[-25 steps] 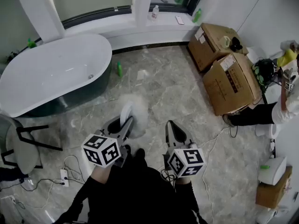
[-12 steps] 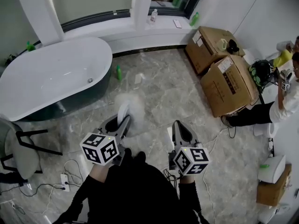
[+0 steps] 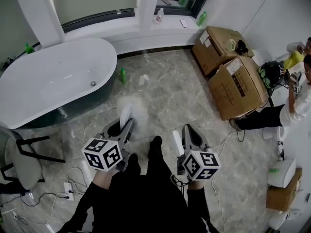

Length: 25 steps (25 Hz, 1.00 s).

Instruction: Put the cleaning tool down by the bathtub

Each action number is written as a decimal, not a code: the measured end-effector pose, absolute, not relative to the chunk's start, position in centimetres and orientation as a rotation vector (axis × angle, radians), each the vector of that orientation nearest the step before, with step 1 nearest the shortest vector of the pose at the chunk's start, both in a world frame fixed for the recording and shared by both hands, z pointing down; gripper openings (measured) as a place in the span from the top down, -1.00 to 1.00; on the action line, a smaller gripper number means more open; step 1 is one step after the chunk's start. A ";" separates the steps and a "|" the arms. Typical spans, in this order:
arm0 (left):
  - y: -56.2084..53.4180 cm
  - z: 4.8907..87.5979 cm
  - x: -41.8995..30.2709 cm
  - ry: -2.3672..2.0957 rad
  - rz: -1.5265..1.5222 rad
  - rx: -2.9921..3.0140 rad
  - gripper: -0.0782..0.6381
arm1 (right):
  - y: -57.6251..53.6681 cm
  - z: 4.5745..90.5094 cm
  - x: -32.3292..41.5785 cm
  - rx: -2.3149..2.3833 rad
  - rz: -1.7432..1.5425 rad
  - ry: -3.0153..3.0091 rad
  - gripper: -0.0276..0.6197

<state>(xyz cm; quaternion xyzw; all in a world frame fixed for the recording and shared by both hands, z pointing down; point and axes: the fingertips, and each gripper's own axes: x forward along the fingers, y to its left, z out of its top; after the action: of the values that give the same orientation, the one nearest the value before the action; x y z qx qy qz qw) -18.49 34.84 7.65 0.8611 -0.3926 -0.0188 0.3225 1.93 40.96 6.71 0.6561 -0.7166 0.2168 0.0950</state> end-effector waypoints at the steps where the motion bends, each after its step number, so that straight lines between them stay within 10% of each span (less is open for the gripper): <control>1: 34.5 7.7 -18.6 -1.033 -0.058 2.251 0.52 | 40.7 6.7 2.0 1.945 0.642 -2.124 0.92; 25: 16.4 10.0 -5.7 -1.193 0.003 2.134 0.52 | 20.8 8.8 17.7 1.832 0.756 -2.151 0.92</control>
<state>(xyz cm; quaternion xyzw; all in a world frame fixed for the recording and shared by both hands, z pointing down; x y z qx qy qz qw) -5.74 16.38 9.95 0.8204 -0.4587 0.0013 0.3414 17.65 20.83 8.81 0.6227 -0.7311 0.2570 0.1080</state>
